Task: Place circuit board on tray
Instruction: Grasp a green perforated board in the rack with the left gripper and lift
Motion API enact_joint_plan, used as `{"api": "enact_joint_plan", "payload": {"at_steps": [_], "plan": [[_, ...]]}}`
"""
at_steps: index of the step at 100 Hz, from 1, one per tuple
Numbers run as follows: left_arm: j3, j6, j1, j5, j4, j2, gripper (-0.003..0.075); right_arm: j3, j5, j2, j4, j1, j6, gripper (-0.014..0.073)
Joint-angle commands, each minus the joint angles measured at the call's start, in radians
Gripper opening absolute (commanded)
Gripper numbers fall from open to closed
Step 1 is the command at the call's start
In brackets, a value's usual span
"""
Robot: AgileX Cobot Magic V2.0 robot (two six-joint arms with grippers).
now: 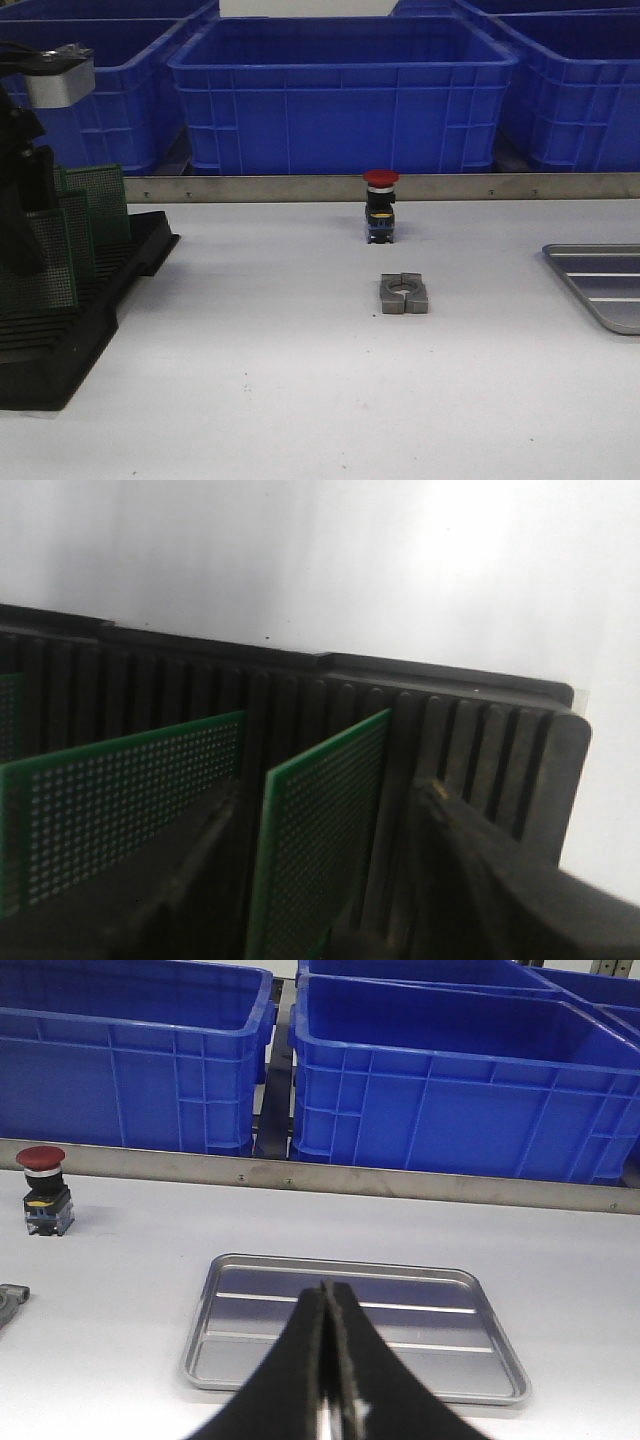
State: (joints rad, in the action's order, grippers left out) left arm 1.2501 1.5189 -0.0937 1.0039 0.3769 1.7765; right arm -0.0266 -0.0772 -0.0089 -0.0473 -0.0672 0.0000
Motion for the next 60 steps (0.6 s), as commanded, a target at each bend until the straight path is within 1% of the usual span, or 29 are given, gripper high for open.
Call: {"api": "enact_joint_plan", "payload": {"at_steps": [1,11,18,27,35,42,49,60], "plan": [[0.035,0.003,-0.007,0.017,0.039,-0.040,0.0233,0.000,0.077,-0.023,-0.010,-0.004,-0.007,-0.0060],[0.059,0.003,-0.007,0.046,0.039,-0.040,0.0069,0.000,0.077,-0.023,-0.010,-0.004,-0.007,-0.0060],[0.083,0.003,-0.007,0.065,0.039,-0.040,-0.0020,0.000,0.077,-0.023,-0.010,-0.004,-0.007,-0.0060],[0.126,0.003,-0.007,0.113,0.039,-0.040,-0.0020,0.000,0.077,-0.023,-0.010,-0.004,-0.007,-0.0060],[0.177,0.003,-0.007,0.195,0.039,-0.040,-0.0020,0.000,0.077,-0.023,-0.010,-0.004,-0.007,-0.0060],[0.222,0.003,-0.007,0.267,0.068,-0.040,-0.0020,0.000,0.077,-0.023,-0.010,-0.004,-0.007,-0.0060],[0.253,-0.001,-0.009,0.282,0.139,-0.043,-0.0020,0.000,0.077,-0.023,-0.010,-0.004,-0.007,-0.0060],[0.276,-0.001,-0.026,0.282,0.307,-0.045,-0.0020,0.000,0.077,-0.023,-0.010,-0.004,-0.007,-0.0060]]}}
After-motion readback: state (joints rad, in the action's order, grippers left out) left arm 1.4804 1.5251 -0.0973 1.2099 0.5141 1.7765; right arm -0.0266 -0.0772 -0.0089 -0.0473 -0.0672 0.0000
